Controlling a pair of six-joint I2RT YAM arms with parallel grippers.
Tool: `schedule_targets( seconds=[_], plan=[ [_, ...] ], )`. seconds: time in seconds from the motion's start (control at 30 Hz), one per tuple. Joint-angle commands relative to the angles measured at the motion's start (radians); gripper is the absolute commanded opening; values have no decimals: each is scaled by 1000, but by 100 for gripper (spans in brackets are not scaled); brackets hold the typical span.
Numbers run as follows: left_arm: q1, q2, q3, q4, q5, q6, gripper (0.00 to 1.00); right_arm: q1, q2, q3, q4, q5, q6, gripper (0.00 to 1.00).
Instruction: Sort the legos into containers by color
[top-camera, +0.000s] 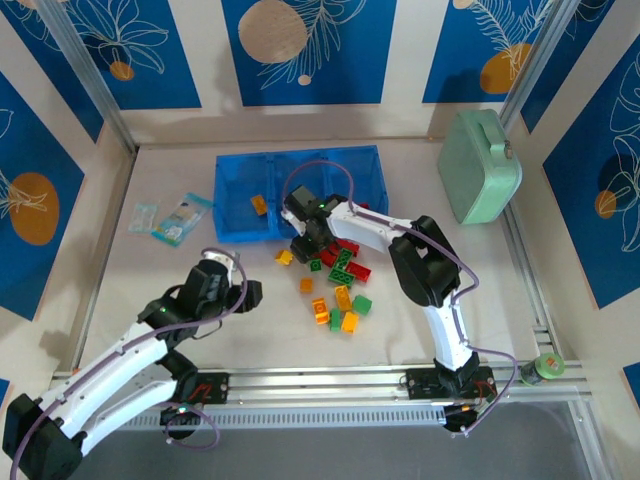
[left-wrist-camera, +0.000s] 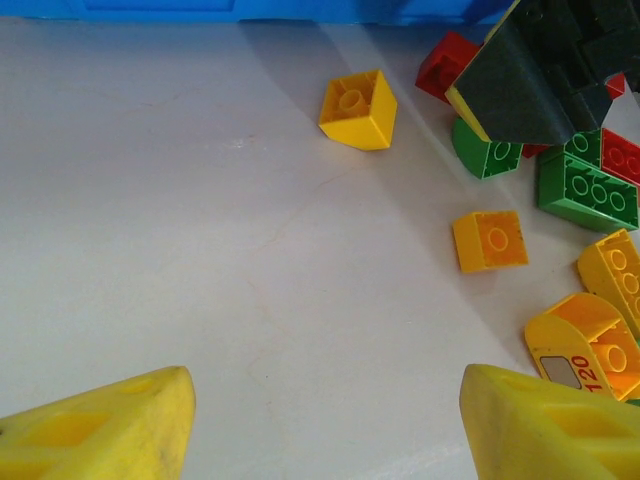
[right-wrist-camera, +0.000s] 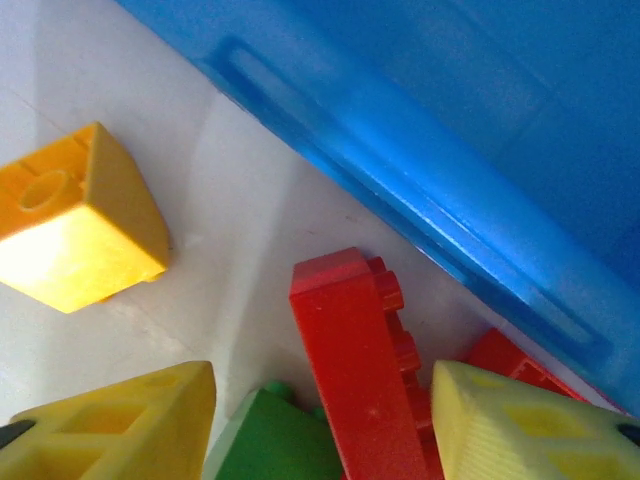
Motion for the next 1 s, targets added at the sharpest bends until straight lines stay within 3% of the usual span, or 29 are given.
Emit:
schedule_targets(
  seconds=[0.0,0.43,0.7,0.97],
  plan=[
    [-7,-11,-17,2,1,-18,70,10,33,17,-25,12,-11,56],
    [-7,-5,-17,15,9,-24,69,45,-35,1,-32,55,7,21],
    [-11,-2,-26,14,3,-17,68,28,-220,21,-81,131,77,19],
    [-33,43,-17,31,1,-2,68,-187,-275,42,-98,127,206,19]
  ],
)
